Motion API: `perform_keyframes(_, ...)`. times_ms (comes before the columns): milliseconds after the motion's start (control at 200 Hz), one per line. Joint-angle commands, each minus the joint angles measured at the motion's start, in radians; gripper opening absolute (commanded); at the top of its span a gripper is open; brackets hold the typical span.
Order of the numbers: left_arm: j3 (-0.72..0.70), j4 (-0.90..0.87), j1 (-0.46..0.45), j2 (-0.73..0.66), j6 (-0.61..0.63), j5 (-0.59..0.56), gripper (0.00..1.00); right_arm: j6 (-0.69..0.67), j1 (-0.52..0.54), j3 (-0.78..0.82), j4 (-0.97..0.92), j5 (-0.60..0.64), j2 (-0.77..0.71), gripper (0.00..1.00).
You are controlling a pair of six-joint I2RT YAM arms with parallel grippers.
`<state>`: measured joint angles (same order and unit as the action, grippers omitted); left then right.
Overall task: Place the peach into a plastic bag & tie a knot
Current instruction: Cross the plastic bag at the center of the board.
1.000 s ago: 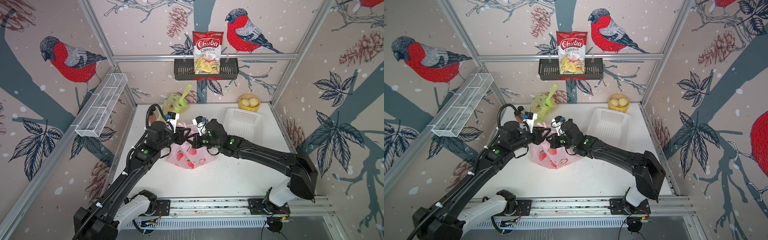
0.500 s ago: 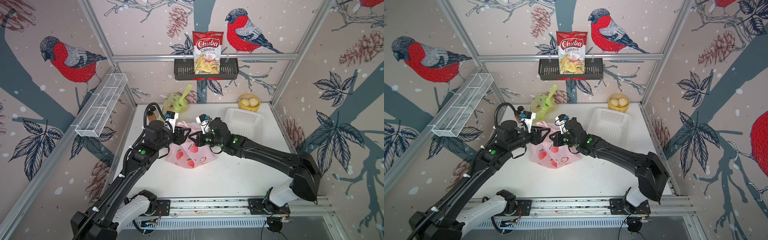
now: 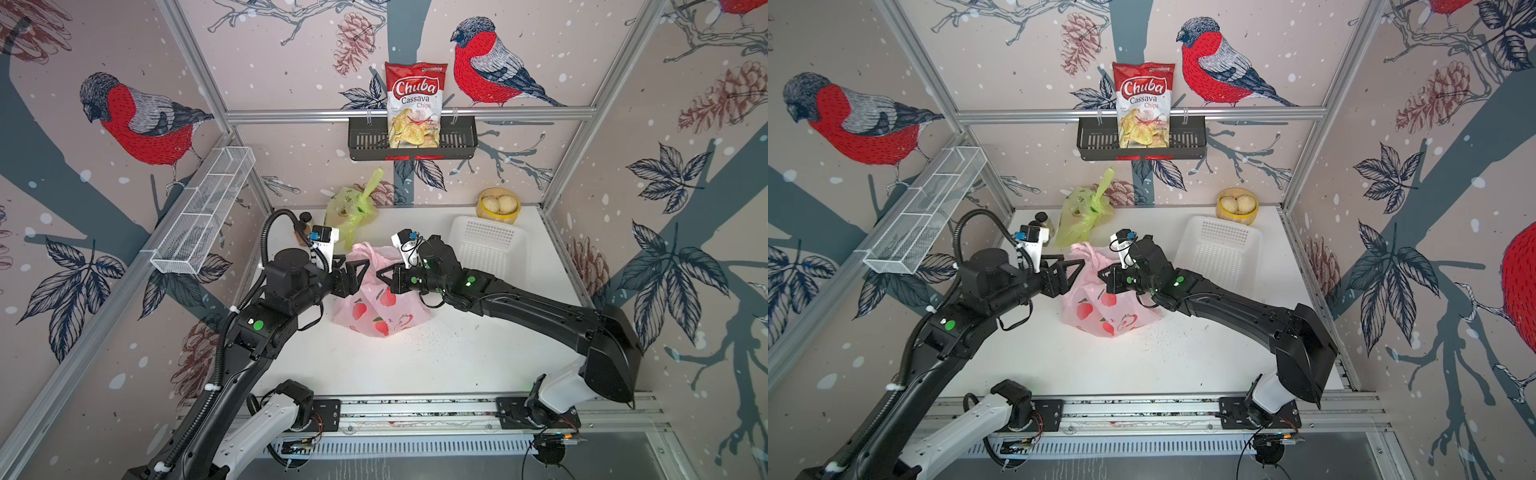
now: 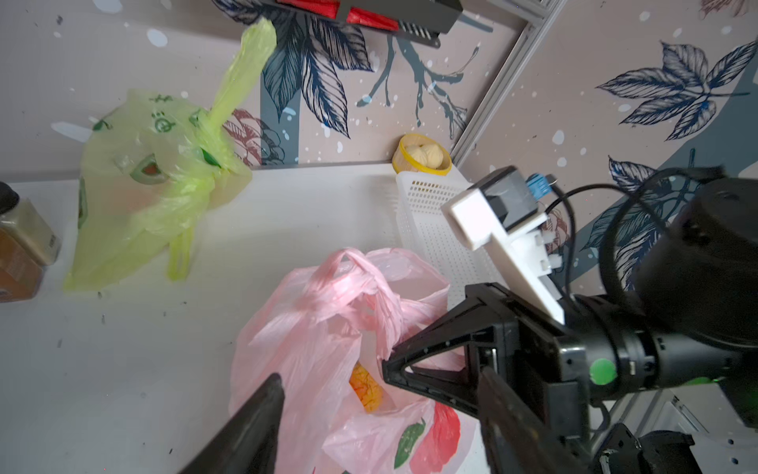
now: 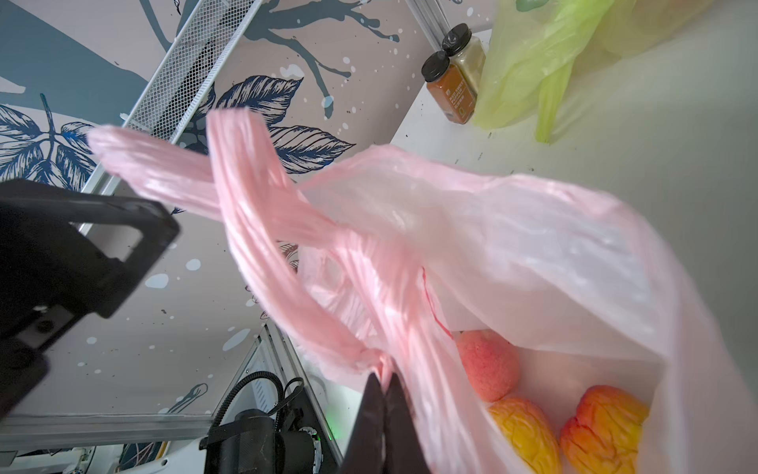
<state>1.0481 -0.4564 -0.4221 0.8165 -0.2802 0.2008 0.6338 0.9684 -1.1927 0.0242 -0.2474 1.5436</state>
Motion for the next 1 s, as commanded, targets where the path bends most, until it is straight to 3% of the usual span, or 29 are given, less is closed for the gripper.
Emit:
perform_keyframes(0, 0.016, 0.004, 0.001, -0.002, 0.027, -0.072, 0.80, 0.001, 0.004, -0.008, 0.023, -0.014, -0.005, 0.00)
perform_keyframes(275, -0.018, 0.154, 0.011, 0.058, 0.004, -0.068, 0.88, 0.000, 0.007, -0.012, 0.022, -0.016, -0.007, 0.00)
perform_keyframes(535, -0.115, 0.298, 0.022, 0.106, -0.063, 0.056, 0.88, -0.005, 0.009, -0.018, 0.019, -0.028, 0.002, 0.00)
perform_keyframes(815, -0.141, 0.314, 0.021, 0.151, -0.083, 0.133, 0.80, -0.009, 0.010, -0.021, 0.025, -0.038, 0.012, 0.00)
perform_keyframes(996, -0.142, 0.311, 0.022, 0.173, -0.085, 0.159, 0.61, -0.014, 0.017, -0.032, 0.022, -0.049, 0.027, 0.00)
